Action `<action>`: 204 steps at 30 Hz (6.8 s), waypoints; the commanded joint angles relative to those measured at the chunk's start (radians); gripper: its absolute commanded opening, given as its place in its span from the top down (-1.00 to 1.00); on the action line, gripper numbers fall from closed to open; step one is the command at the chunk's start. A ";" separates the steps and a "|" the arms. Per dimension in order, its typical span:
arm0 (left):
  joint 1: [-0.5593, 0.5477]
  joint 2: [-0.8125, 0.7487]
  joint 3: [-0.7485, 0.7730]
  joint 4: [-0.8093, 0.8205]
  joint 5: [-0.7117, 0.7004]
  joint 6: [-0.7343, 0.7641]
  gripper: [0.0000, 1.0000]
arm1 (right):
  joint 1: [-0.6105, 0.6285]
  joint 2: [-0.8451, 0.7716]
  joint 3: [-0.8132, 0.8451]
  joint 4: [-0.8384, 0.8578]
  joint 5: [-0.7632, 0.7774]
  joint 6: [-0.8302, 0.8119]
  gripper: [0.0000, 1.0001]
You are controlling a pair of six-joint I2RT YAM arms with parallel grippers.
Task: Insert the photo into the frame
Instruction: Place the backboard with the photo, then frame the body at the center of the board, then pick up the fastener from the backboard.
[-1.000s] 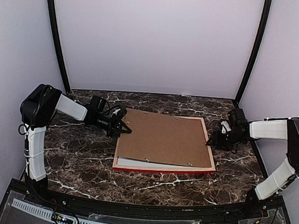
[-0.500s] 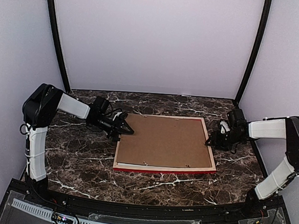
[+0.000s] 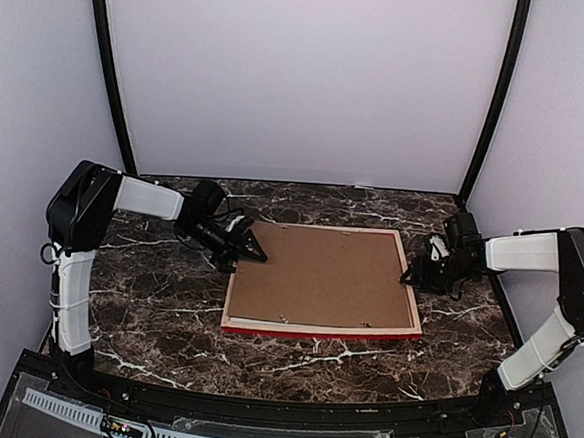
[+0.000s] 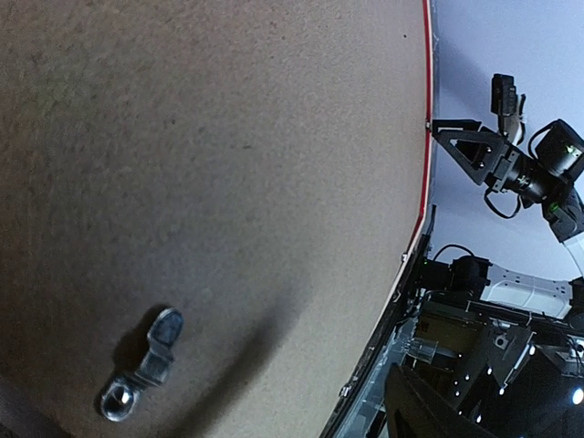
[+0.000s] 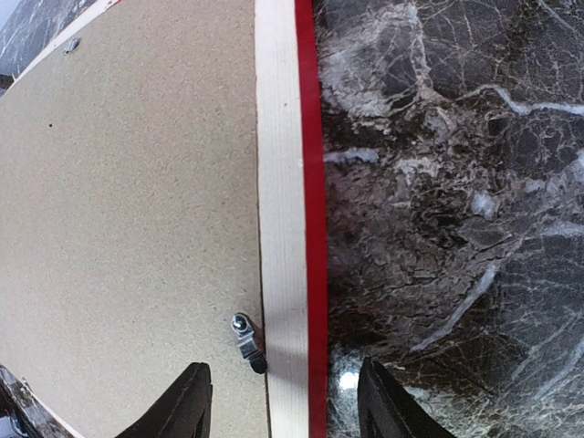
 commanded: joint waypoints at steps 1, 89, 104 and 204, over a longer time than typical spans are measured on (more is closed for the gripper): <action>-0.026 -0.025 0.068 -0.122 -0.115 0.030 -0.47 | -0.005 0.010 0.005 0.026 -0.001 0.003 -0.12; -0.191 -0.037 0.379 -0.576 -0.631 0.095 -0.72 | 0.010 0.046 -0.009 0.090 -0.067 0.011 -0.13; -0.196 -0.049 0.379 -0.577 -0.697 0.101 -0.73 | 0.011 0.041 -0.001 0.072 -0.055 0.004 -0.13; -0.104 -0.597 -0.441 -0.209 -0.737 -0.032 -0.79 | 0.326 -0.090 -0.035 -0.176 0.188 0.117 -0.11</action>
